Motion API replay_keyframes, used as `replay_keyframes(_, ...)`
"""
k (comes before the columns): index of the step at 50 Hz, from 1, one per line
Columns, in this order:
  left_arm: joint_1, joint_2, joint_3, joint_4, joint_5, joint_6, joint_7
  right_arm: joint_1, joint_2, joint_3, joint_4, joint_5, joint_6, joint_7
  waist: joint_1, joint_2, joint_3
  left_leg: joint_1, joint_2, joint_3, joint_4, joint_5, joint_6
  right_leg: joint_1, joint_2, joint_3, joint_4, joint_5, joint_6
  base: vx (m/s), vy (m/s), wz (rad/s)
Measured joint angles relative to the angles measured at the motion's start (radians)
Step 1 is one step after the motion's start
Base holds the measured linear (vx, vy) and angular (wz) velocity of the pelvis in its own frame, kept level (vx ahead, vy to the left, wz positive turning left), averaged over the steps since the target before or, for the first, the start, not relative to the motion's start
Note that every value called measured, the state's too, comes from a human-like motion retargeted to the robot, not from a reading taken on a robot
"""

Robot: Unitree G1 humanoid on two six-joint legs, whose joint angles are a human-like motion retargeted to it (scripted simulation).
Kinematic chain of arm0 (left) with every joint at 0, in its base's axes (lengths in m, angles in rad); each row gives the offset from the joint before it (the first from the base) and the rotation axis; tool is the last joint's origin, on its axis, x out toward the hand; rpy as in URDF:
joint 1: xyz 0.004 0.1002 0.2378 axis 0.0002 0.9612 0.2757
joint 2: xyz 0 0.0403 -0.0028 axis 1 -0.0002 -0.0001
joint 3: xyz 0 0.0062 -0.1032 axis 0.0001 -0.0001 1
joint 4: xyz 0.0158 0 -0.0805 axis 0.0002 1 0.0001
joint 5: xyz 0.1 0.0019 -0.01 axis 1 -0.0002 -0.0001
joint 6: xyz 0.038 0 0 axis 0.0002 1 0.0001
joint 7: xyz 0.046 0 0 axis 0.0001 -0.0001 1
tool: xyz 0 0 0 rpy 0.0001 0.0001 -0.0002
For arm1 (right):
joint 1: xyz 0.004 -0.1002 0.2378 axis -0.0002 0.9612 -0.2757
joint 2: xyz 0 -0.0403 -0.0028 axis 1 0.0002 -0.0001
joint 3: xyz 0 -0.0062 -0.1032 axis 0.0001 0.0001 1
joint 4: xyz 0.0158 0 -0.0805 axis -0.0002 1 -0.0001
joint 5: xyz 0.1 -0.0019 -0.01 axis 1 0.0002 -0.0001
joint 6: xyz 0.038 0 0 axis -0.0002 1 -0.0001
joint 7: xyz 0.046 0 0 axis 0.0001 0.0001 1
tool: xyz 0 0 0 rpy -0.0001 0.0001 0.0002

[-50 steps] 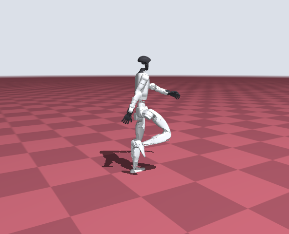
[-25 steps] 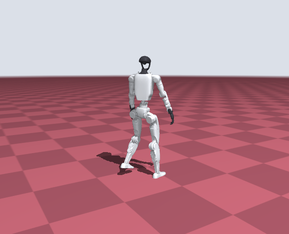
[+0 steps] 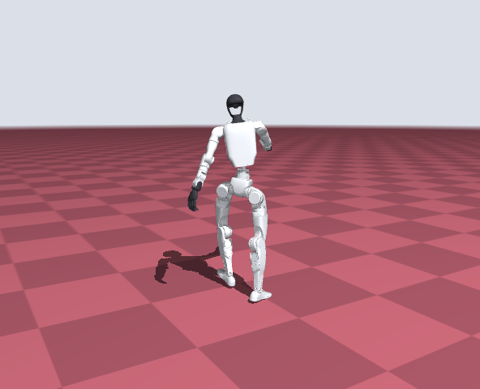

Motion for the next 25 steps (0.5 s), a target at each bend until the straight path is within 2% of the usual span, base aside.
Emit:
replay_keyframes(2,-0.106,-0.04,0.004,-0.008,-0.097,-0.052,0.086,0.126,0.048,-0.024,0.011,-0.064,0.001,-0.004,-0.019,0.064,0.0,0.157,-0.069,0.035,-0.38,0.206,-0.058,0.036,0.048,-0.009,0.06,-0.014,-0.011,0.48,0.4,0.67)
replay_keyframes(3,-0.158,-0.059,0.008,-0.002,-0.048,-0.043,0.098,0.206,0.07,-0.029,0.028,-0.073,0.013,0.025,-0.06,0.091,-0.013,0.166,-0.044,0.018,-0.379,0.239,-0.129,0.051,0.066,-0.041,0.098,-0.013,-0.029,0.46,0.4,1.71)
replay_keyframes(5,-0.279,-0.097,-0.017,0.0,0.06,-0.017,0.121,0.375,0.118,-0.028,0.092,-0.088,0.037,0.092,-0.138,0.132,-0.036,0.192,-0.038,-0.069,-0.42,0.296,-0.196,0.058,0.078,-0.093,0.202,0.045,-0.081,0.44,0.4,2.24)
replay_keyframes(7,-0.429,-0.139,-0.088,-0.019,0.149,-0.002,0.132,0.552,0.156,-0.045,0.2,-0.123,0.071,0.179,-0.209,0.176,-0.037,0.232,-0.045,-0.186,-0.468,0.328,-0.208,-0.001,0.064,-0.088,0.442,0.116,-0.129,0.4,0.4,2.61)
replay_keyframes(8,-0.515,-0.163,-0.132,-0.033,0.198,0.005,0.136,0.636,0.169,-0.059,0.261,-0.151,0.09,0.229,-0.242,0.192,-0.043,0.234,-0.053,-0.245,-0.486,0.333,-0.211,-0.089,0.048,-0.046,0.634,0.121,-0.132,0.36,0.34,2.7)
replay_keyframes(10,-0.689,-0.2,-0.208,-0.076,0.272,0.012,0.14,0.792,0.208,-0.077,0.366,-0.207,0.132,0.304,-0.305,0.225,-0.045,0.235,-0.041,-0.346,-0.492,0.32,-0.231,-0.269,0.073,0.066,0.995,0.086,-0.115,0.38,0.2,2.58)
replay_keyframes(12,-0.857,-0.219,-0.272,-0.132,0.327,0.029,0.156,0.929,0.255,-0.079,0.429,-0.239,0.169,0.344,-0.378,0.239,-0.034,0.237,-0.037,-0.43,-0.466,0.285,-0.249,-0.413,0.073,0.121,1.307,-0.001,-0.113,0.43,0.12,2.35)
replay_keyframes(15,-1.057,-0.213,-0.302,-0.243,0.35,0.095,0.182,1.114,0.309,-0.091,0.451,-0.228,0.224,0.394,-0.515,0.265,-0.018,0.254,-0.033,-0.544,-0.44,0.254,-0.236,-0.565,0.011,0.12,1.672,-0.102,-0.186,0.44,0.09,2.08)
replay_keyframes(17,-1.146,-0.175,-0.294,-0.343,0.341,0.064,0.18,1.222,0.325,-0.118,0.44,-0.197,0.217,0.46,-0.6,0.293,-0.015,0.28,-0.014,-0.6,-0.468,0.263,-0.216,-0.667,0.028,0.128,1.819,-0.13,-0.207,0.43,0.03,1.42)
replay_keyframes(18,-1.184,-0.155,-0.278,-0.396,0.305,0.055,0.182,1.264,0.328,-0.141,0.442,-0.207,0.22,0.491,-0.623,0.31,-0.011,0.307,-0.003,-0.613,-0.506,0.276,-0.189,-0.726,0.066,0.141,1.867,-0.134,-0.215,0.44,-0.02,0.76)
replay_keyframes(22,-1.258,-0.082,-0.266,-0.597,0.226,0.024,0.22,1.388,0.312,-0.186,0.488,-0.139,0.229,0.516,-0.688,0.344,-0.009,0.373,0.03,-0.631,-0.519,0.26,-0.14,-0.892,0.229,0.191,1.889,-0.172,-0.229,0.46,-0.06,0.31)
replay_keyframes(25,-1.271,-0.055,-0.286,-0.702,0.181,0.009,0.217,1.415,0.297,-0.19,0.529,-0.089,0.23,0.494,-0.699,0.349,-0.028,0.404,0.024,-0.637,-0.519,0.247,-0.132,-0.962,0.244,0.187,1.772,-0.212,-0.268,0.47,-0.05,0.14)
